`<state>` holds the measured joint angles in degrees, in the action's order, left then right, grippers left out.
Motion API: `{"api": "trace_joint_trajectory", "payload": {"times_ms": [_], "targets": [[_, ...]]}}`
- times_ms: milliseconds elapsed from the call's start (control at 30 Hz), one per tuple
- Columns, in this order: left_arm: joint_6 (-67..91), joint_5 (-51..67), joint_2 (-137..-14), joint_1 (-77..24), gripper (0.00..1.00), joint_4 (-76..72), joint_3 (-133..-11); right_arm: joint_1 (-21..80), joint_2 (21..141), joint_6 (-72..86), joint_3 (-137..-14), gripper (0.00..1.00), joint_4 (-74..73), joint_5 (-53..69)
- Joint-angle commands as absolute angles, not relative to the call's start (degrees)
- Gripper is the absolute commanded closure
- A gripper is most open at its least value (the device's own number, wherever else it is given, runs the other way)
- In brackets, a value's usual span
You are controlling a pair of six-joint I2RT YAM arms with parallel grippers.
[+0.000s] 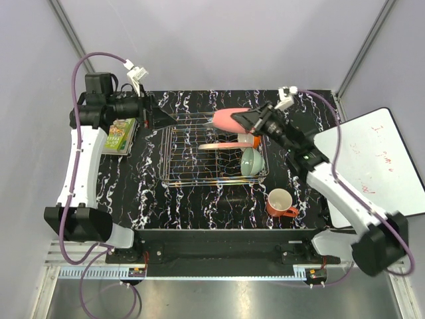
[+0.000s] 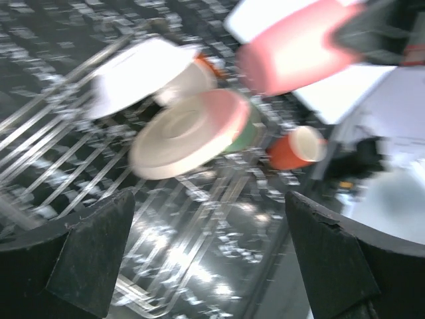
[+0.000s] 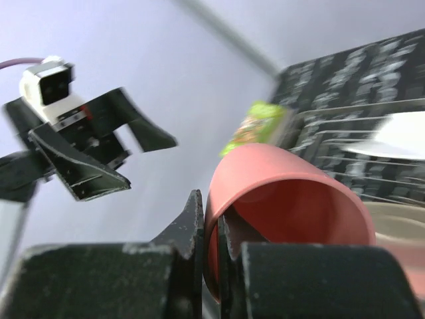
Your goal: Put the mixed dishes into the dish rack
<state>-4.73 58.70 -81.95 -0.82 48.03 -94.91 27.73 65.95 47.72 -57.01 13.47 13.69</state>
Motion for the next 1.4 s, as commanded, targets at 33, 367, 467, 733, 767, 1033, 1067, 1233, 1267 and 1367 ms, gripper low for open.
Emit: {"api": "trace_joint_trajectory", "payload": {"times_ms": [33,367,467,733,767,1033,1067,1233,1267,1367], "targets": [[3.07,79.00,-84.55,2.46,0.01,47.73,-98.34,27.25,77.24,63.96,-61.43,1.00,45.07,34.61],[3.08,77.87,-84.90,2.81,0.01,47.29,-95.01,27.33,92.63,78.65,-67.85,1.00,62.39,39.11],[3.51,76.73,-84.82,2.46,0.01,46.59,-94.40,27.25,96.67,83.66,-68.55,1.00,67.22,38.67],[6.06,73.48,-84.11,2.29,0.01,40.70,-92.20,27.68,106.08,95.35,-71.89,1.00,79.35,38.41],[6.93,73.22,-84.20,2.29,0.01,40.00,-91.94,27.60,107.13,96.06,-72.16,1.00,80.58,38.15],[9.13,69.17,-84.64,0.88,0.01,34.99,-88.95,29.88,110.74,98.78,-74.62,1.00,82.61,36.22],[9.40,67.95,-84.55,0.44,0.01,34.37,-88.60,30.14,112.05,100.27,-75.40,1.00,84.01,35.86],[12.82,63.29,-83.33,0.35,0.01,27.54,-85.26,31.72,115.83,104.23,-78.31,1.00,86.22,33.75],[13.44,62.15,-83.06,-0.87,0.01,26.29,-84.91,31.90,116.36,104.59,-78.75,1.00,86.31,33.66],[15.38,61.61,-82.70,-1.32,0.01,23.03,-84.38,32.43,117.15,105.38,-79.36,1.00,86.40,32.96]]}}
